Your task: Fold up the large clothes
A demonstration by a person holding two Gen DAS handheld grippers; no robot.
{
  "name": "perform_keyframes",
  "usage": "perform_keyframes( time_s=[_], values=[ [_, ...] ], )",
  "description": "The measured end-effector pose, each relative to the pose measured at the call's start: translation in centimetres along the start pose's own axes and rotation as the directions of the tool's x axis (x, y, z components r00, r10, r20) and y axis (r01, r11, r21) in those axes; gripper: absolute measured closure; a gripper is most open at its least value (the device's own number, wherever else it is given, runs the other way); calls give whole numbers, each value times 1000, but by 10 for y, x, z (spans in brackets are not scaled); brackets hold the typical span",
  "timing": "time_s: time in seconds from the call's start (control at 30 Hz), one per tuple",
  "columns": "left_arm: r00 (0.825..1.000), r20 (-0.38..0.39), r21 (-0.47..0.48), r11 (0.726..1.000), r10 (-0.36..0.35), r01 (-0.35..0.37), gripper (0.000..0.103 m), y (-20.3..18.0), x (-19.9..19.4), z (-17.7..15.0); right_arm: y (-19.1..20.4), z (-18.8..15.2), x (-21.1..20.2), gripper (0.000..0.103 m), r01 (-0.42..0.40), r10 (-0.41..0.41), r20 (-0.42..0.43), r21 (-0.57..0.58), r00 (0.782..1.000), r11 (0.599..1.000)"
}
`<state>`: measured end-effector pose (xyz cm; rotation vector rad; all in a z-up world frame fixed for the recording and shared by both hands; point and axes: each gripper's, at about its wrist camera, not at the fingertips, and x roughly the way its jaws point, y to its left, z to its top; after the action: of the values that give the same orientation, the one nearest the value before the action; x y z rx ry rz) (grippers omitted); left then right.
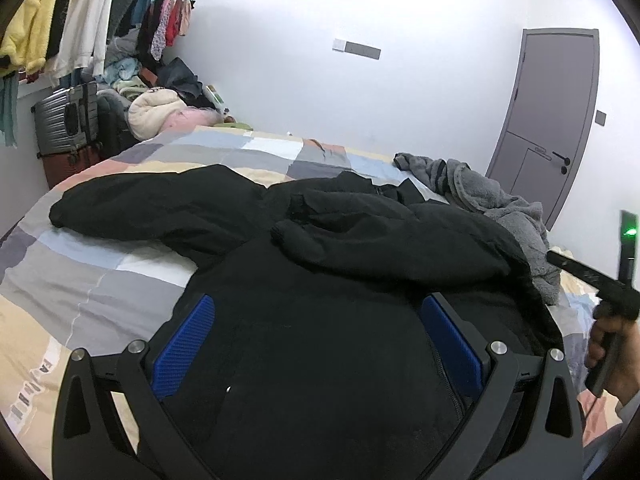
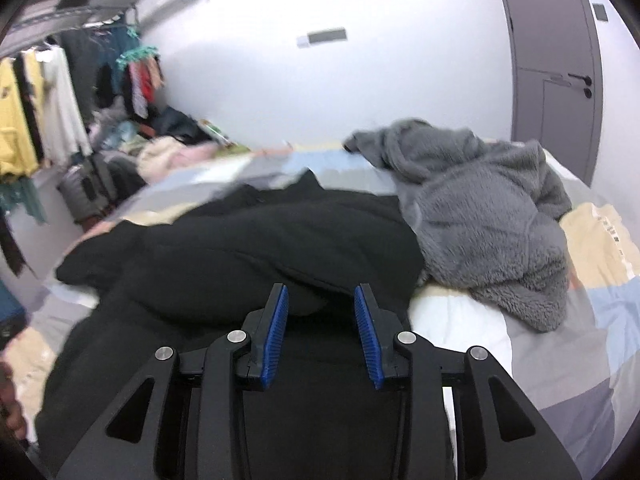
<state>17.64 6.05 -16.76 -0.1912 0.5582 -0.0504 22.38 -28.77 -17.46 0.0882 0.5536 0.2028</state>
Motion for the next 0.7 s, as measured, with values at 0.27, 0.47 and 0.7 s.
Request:
perform_keyframes(
  time_s=[0.27, 0.47, 0.7],
  values=[
    [999, 37, -27, 1000, -12, 13, 0, 9, -22, 6, 45, -30, -59, 71, -70, 72, 34, -53, 997, 996],
    [999, 48, -81, 997, -10, 14, 0, 31, -29, 28, 65, -57, -79, 71, -99, 100, 12, -69, 995, 993],
    [998, 57, -195, 981, 37, -26, 0, 96, -18, 76, 73, -58, -75, 70, -92, 93, 16, -81, 996, 993]
  ],
)
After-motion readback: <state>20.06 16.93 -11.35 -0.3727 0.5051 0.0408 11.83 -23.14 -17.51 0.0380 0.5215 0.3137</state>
